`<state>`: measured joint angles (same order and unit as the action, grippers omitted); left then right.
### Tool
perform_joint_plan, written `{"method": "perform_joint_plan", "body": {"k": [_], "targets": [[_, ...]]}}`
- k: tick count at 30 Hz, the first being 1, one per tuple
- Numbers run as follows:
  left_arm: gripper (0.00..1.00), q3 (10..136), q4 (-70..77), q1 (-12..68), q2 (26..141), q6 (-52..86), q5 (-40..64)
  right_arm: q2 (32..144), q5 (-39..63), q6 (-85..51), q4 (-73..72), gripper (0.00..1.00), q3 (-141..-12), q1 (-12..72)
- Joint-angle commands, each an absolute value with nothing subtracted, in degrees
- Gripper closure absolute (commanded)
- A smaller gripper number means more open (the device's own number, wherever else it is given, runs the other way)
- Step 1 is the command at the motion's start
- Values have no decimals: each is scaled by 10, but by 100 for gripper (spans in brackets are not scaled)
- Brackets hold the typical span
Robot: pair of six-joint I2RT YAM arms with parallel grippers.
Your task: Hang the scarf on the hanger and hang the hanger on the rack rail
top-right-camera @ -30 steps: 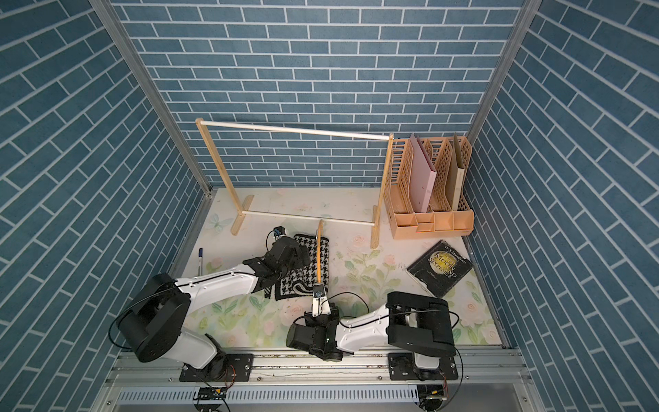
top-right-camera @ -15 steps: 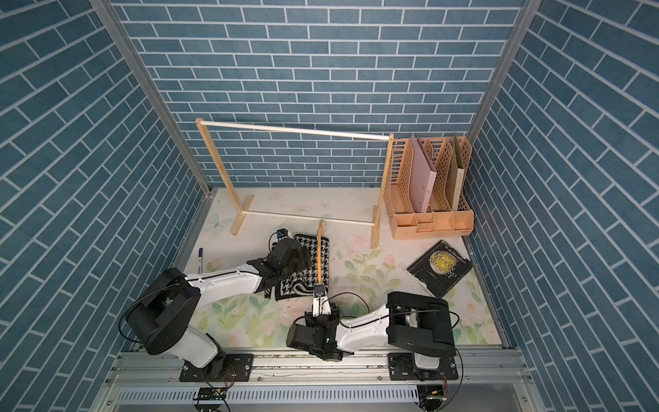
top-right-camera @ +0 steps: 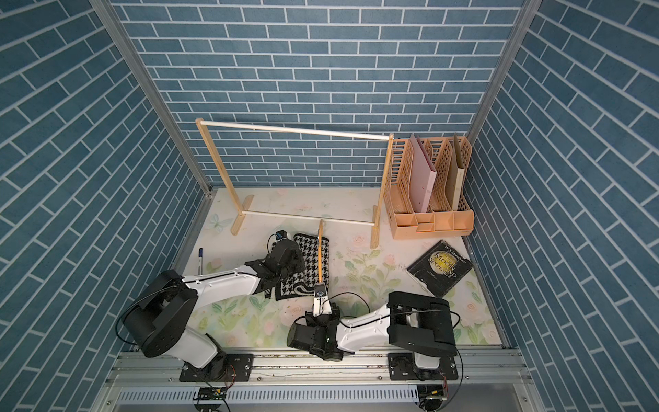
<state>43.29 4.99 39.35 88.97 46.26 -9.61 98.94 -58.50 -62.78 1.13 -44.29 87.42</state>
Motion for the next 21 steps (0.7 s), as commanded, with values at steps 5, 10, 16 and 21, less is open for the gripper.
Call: {"method": "perform_joint_plan", "body": {"k": [5,10,16,21], "targets": [[100,497,-1,391,840,436,-93,905,-597,-603,41,100,-401,845],[100,584,-52,391,815,407,-101,814,-594,-527,-9,100,-370,821],[100,691,-111,391,808,376,-102,712,-562,-404,-96,100,-355,781],[100,763,-147,391,808,357,-115,662,-533,-339,-114,100,-373,755]]}}
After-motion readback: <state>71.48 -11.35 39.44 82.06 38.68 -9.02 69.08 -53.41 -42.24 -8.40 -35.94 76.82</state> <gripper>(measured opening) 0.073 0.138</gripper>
